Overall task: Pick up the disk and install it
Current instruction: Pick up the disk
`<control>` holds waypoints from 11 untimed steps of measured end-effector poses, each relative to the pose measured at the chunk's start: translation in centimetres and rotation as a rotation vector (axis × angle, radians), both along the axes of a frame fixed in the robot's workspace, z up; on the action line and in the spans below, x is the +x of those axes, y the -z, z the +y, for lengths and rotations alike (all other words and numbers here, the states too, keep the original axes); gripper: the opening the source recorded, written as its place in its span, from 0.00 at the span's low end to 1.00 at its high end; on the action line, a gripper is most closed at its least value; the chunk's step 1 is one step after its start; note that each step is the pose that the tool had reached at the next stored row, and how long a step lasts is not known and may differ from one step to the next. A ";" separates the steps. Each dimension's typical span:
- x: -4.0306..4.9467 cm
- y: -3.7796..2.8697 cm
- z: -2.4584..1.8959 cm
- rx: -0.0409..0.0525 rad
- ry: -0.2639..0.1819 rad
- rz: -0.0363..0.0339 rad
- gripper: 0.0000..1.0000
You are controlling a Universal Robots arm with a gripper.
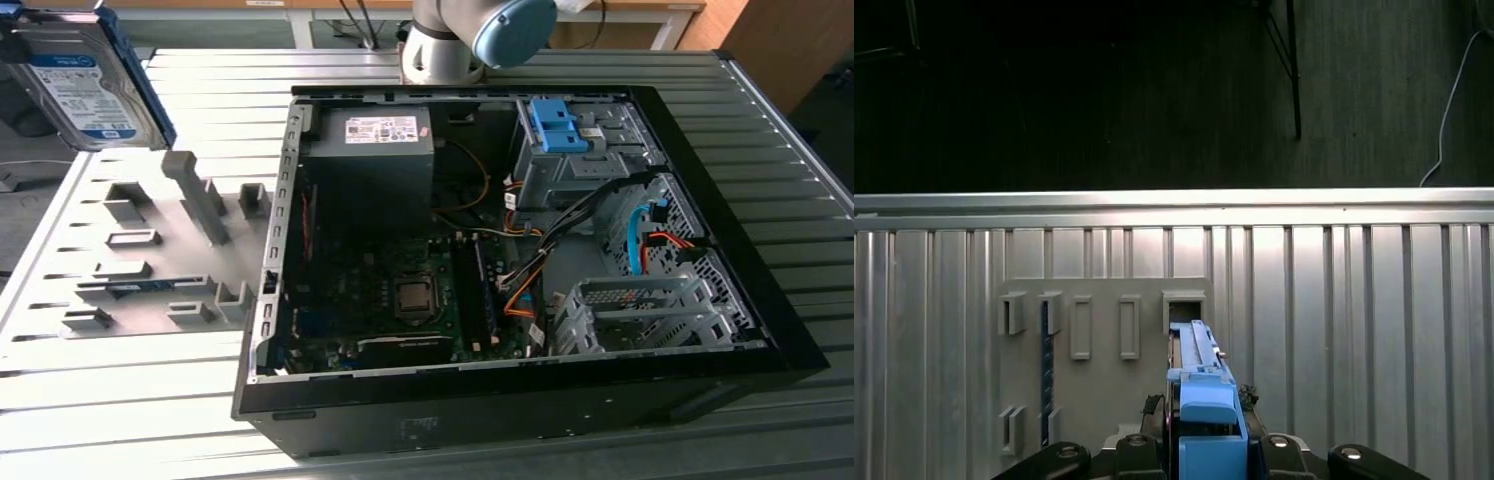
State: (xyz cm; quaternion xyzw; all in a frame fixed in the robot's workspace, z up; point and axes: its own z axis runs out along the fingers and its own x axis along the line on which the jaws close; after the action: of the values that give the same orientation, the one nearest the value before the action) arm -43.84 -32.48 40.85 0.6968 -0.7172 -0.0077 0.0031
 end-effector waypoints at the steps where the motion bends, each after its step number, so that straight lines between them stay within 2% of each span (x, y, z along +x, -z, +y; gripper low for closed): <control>1: 0.00 -0.20 0.00 0.0000 0.000 0.0001 0.37; 11: 0.00 -2.27 0.00 0.0000 0.000 0.0000 0.37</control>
State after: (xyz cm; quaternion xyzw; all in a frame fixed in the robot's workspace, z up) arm -43.84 -32.47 43.12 0.6968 -0.7172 -0.0077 0.0031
